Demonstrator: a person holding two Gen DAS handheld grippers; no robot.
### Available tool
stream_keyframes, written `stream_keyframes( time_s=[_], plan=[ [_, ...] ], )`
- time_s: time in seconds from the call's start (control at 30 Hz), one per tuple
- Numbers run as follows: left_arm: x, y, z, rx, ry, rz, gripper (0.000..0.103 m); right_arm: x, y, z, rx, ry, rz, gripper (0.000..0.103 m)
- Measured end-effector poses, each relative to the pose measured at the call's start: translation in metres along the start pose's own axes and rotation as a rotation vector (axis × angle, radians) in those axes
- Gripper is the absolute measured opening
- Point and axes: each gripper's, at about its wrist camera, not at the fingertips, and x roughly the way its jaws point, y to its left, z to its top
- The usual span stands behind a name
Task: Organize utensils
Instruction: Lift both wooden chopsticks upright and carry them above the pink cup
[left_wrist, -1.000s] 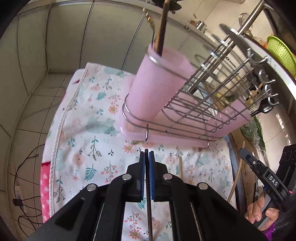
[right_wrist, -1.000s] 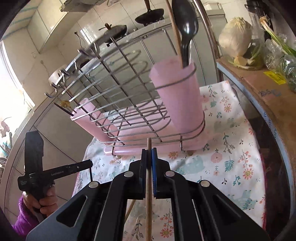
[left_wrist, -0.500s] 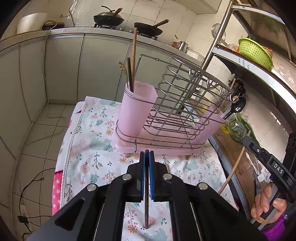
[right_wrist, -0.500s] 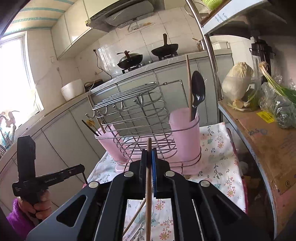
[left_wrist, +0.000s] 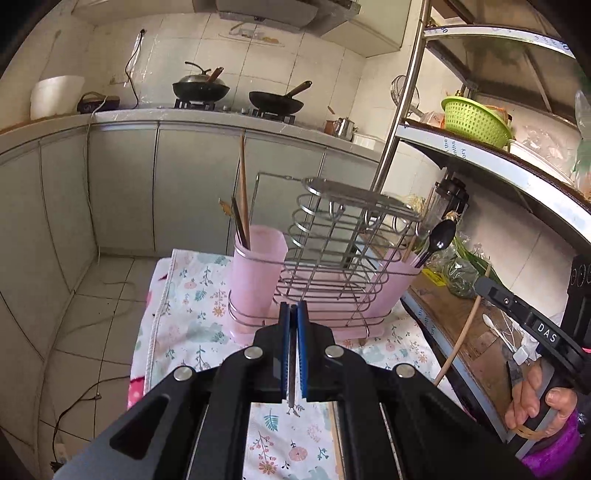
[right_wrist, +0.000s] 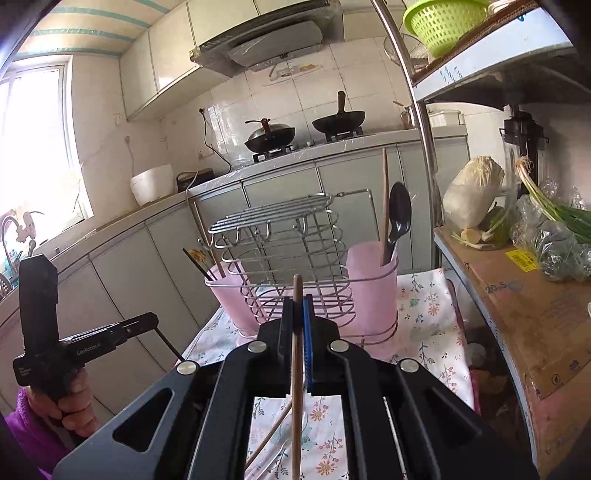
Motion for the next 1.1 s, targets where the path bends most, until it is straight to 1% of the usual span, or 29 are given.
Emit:
stream_keyframes(
  time_s=[0.13, 0.33, 0.53, 0.63, 0.73, 0.83, 1.1],
  plan=[
    [-0.019, -0.006, 0.031, 0.035, -0.084, 0.010, 0.003, -0.011, -0.002, 0.035, -0.018, -0.071, -0.014, 0.005],
    [-0.038, -0.008, 0.083, 0.023, -0.183, 0.002, 0.003, -0.023, -0.008, 0.096, -0.021, -0.226, -0.040, 0.005],
    [-0.036, -0.002, 0.127, 0.008, -0.255, 0.046, 0.003, -0.023, -0.016, 0.140, -0.022, -0.362, -0.074, 0.005],
    [-0.025, 0.005, 0.141, -0.002, -0.261, 0.070, 0.003, -0.017, -0.020, 0.155, -0.032, -0.401, -0.105, 0.005],
    [-0.008, 0.013, 0.147, -0.013, -0.245, 0.090, 0.003, -0.003, -0.028, 0.162, -0.031, -0.405, -0.123, 0.005],
    [0.012, 0.019, 0.146, -0.022, -0.211, 0.103, 0.003, 0.012, -0.034, 0.160, -0.031, -0.387, -0.139, 0.005],
    [0.054, 0.026, 0.123, -0.013, -0.113, 0.109, 0.003, 0.051, -0.051, 0.138, -0.004, -0.277, -0.144, 0.005]
  ],
)
